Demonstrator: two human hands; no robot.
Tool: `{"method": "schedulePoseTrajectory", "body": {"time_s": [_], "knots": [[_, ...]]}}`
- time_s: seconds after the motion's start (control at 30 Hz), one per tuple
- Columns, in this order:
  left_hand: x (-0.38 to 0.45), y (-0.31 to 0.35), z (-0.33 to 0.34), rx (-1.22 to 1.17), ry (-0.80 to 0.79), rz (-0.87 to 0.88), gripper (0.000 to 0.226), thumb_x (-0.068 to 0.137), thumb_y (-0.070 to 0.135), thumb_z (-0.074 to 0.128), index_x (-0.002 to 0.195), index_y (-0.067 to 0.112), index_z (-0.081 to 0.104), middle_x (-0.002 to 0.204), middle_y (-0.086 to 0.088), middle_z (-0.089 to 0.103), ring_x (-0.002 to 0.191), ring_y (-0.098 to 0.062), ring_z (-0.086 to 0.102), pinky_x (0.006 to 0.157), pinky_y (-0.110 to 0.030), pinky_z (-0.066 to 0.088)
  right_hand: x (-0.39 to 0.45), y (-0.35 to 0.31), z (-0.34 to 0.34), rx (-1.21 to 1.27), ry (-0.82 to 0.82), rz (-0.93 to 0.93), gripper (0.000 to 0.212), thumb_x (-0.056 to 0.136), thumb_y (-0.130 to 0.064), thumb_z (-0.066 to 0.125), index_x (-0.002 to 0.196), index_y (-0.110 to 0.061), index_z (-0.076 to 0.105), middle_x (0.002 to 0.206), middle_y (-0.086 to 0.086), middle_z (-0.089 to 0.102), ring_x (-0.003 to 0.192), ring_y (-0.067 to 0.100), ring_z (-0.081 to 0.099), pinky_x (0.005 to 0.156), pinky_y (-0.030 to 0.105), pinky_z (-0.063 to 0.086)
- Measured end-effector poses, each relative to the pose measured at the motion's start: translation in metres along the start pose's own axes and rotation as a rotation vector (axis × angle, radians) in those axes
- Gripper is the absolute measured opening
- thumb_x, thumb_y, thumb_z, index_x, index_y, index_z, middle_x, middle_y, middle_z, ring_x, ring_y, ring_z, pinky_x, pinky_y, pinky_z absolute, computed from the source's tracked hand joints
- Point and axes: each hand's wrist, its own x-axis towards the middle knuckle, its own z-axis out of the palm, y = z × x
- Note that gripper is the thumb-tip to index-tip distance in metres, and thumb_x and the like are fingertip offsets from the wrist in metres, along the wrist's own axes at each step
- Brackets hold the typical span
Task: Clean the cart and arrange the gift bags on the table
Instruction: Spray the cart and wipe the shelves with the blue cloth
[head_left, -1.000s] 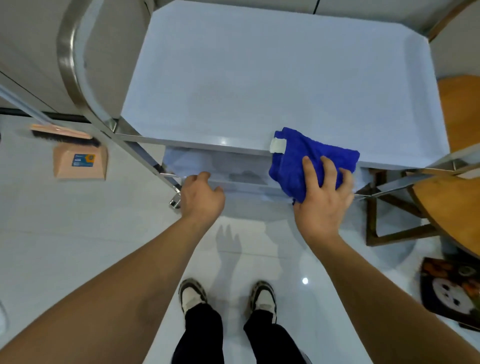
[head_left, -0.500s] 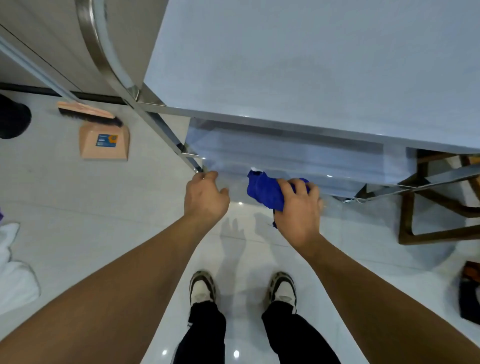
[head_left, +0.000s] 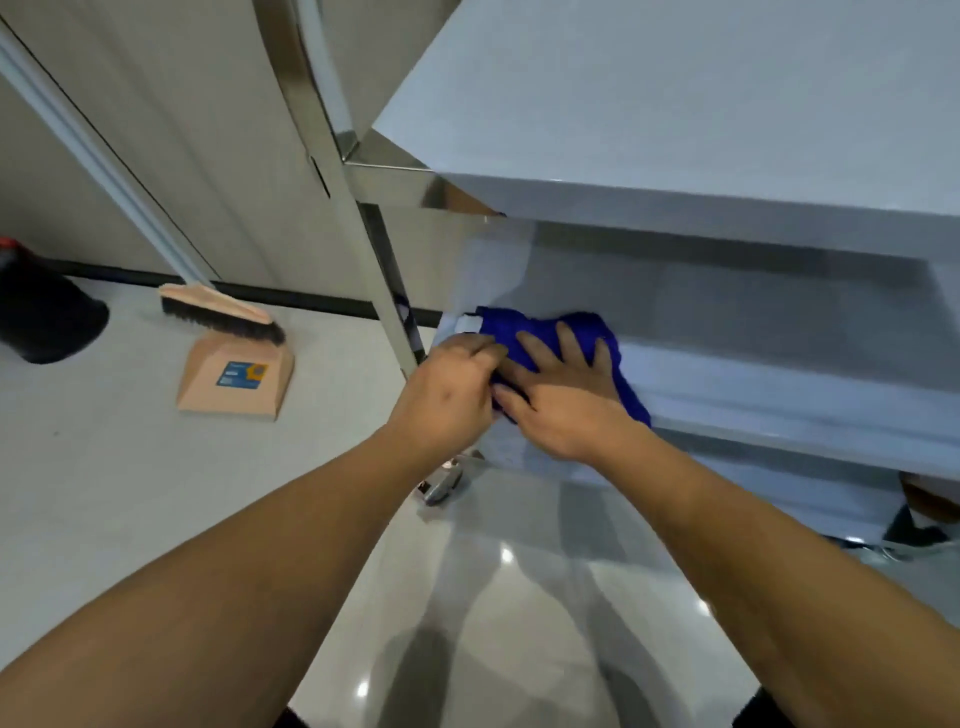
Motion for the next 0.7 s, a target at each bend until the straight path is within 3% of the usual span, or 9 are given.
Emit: {"method": "schedulePoseTrajectory", "body": {"time_s": [0.13, 0.27, 0.4, 0.7], "knots": [[0.016, -0.020, 0.021, -0.043, 0.050, -0.086, 0.047, 0.074, 0.015, 0.049, 0.116, 0.007, 0.067, 0.110, -0.010, 0.066, 0.104, -0.031, 0.058, 0.086, -0.038, 0.051, 0.017, -0.003, 0.013, -0.144, 0.094, -0.023, 0.061, 0.100, -0.059, 0.024, 0.157, -0.043, 0.010, 0.169, -0.007, 0.004, 0.153, 0.036, -0.002, 0.116, 0.067, 0.008], [0.025, -0.028, 0.025, -0.147, 0.072, -0.209, 0.047, 0.080, 0.000, 0.057, 0.126, 0.009, 0.061, 0.121, -0.010, 0.062, 0.110, -0.025, 0.057, 0.087, -0.022, 0.040, 0.042, -0.012, 0.011, -0.101, 0.120, -0.039, 0.060, 0.099, -0.059, 0.027, 0.156, -0.047, 0.011, 0.167, -0.009, 0.010, 0.153, 0.034, 0.001, 0.116, 0.067, 0.008], [0.033, -0.026, 0.019, -0.202, 0.079, -0.324, 0.047, 0.088, -0.001, 0.054, 0.134, 0.009, 0.055, 0.132, -0.012, 0.057, 0.118, -0.027, 0.055, 0.098, -0.029, 0.044, 0.055, -0.019, 0.010, -0.089, 0.111, -0.039, 0.063, 0.098, -0.060, 0.031, 0.155, -0.048, 0.008, 0.167, -0.009, 0.011, 0.153, 0.034, 0.002, 0.115, 0.069, 0.008], [0.062, -0.016, 0.019, -0.249, 0.162, -0.463, 0.037, 0.099, 0.012, 0.043, 0.134, 0.003, 0.052, 0.133, -0.019, 0.055, 0.116, -0.035, 0.057, 0.091, -0.034, 0.046, 0.101, -0.004, -0.001, -0.028, 0.086, -0.048, 0.067, 0.095, -0.067, 0.037, 0.154, -0.051, 0.011, 0.168, -0.011, 0.007, 0.154, 0.034, -0.002, 0.116, 0.070, 0.007]]}}
